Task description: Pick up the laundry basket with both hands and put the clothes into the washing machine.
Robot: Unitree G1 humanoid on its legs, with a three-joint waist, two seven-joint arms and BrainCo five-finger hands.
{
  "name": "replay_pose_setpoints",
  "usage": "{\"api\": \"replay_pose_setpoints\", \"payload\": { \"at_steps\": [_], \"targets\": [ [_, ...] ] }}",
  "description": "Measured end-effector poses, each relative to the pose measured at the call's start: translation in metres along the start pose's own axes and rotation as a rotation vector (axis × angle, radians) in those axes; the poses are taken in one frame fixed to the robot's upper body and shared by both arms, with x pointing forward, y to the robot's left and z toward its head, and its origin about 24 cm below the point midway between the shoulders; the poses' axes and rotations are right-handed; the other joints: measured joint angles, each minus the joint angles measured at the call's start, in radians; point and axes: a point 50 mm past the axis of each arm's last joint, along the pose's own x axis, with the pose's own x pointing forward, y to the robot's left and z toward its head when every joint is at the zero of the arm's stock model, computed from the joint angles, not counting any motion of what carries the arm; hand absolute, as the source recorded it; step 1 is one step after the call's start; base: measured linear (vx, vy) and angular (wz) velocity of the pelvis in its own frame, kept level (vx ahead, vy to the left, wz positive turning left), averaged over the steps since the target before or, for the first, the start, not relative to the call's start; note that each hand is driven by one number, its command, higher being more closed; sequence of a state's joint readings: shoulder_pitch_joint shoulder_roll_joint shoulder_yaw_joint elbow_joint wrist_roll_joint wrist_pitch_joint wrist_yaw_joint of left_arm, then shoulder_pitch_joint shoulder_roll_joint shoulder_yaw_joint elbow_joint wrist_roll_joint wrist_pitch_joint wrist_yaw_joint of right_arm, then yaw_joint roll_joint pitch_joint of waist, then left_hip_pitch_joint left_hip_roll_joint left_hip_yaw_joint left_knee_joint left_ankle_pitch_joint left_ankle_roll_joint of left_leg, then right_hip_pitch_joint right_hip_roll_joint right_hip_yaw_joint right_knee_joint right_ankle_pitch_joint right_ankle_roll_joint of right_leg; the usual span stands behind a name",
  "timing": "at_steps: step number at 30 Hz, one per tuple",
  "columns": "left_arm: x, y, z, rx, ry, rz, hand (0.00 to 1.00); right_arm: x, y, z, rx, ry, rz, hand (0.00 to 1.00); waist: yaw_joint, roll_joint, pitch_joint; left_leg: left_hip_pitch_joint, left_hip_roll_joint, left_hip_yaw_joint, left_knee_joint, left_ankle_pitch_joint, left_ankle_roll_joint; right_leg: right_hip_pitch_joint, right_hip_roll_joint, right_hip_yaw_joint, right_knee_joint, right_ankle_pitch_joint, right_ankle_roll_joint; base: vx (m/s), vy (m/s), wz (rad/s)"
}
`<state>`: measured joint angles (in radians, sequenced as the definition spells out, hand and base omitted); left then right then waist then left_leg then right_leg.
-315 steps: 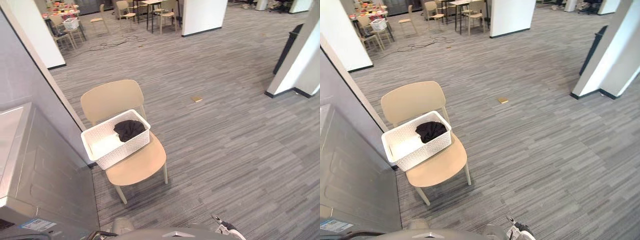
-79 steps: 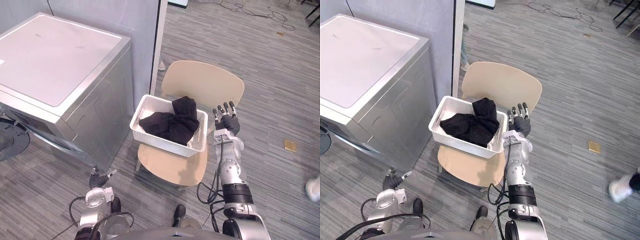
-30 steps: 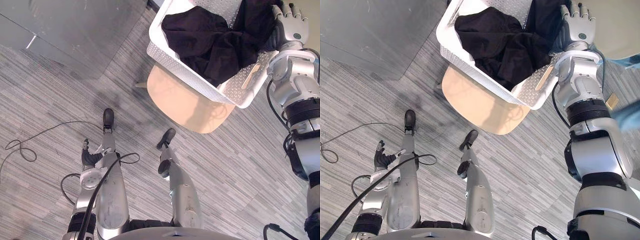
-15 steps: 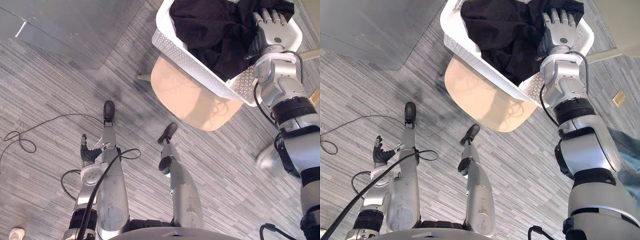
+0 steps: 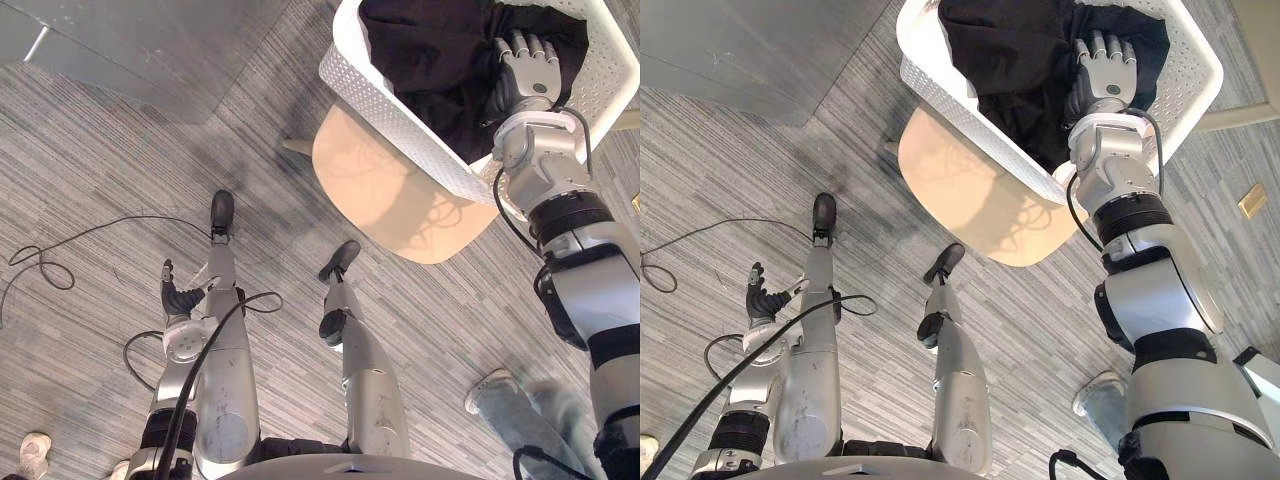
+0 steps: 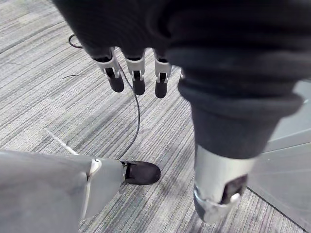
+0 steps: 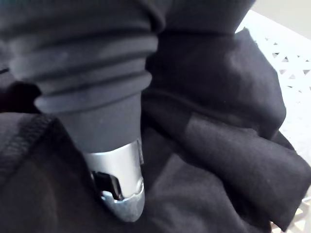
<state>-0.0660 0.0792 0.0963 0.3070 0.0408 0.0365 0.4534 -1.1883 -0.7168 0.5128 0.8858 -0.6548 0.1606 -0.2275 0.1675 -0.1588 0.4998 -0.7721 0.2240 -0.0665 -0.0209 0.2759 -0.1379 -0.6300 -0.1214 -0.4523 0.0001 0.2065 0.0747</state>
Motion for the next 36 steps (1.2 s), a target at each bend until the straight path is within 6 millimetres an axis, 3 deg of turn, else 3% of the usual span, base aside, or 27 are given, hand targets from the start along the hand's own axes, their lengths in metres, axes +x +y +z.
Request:
{"api": "replay_pose_setpoints", "payload": {
  "at_steps": [10,11,28,36],
  "targets": [
    [0.003,-0.005,0.003,-0.026,-0.002,-0.011,0.00,-0.002,0.012,-0.002,0.020,0.019,0.053,0.00,0.026,0.006,0.004,-0.016,-0.002,-0.015,0.001,0.001,-0.002,-0.001,0.004,-0.012,-0.015,0.005,0.001,-0.01,0.006,0.02],
    [0.003,-0.006,0.004,-0.037,-0.004,-0.016,0.00,-0.002,0.013,-0.001,0.045,0.022,0.057,1.00,0.026,0.006,0.004,-0.016,-0.002,-0.015,0.001,0.001,-0.002,0.000,0.004,-0.012,-0.015,0.005,0.001,0.00,0.000,0.00],
    [0.001,-0.009,0.004,-0.055,0.003,-0.019,0.00,-0.004,0.019,0.004,0.128,0.037,0.068,1.00,0.033,0.012,0.001,0.008,-0.003,-0.013,-0.001,0.002,-0.004,0.021,0.005,-0.005,-0.024,0.010,0.001,0.00,0.000,0.00],
    [0.002,-0.008,0.004,-0.060,0.006,-0.012,0.00,-0.004,0.018,0.000,0.340,0.109,0.036,1.00,0.033,0.012,0.001,0.007,-0.003,-0.010,-0.001,0.003,-0.005,0.021,0.005,-0.005,-0.024,0.012,0.002,0.00,0.000,0.00]
  ]
}}
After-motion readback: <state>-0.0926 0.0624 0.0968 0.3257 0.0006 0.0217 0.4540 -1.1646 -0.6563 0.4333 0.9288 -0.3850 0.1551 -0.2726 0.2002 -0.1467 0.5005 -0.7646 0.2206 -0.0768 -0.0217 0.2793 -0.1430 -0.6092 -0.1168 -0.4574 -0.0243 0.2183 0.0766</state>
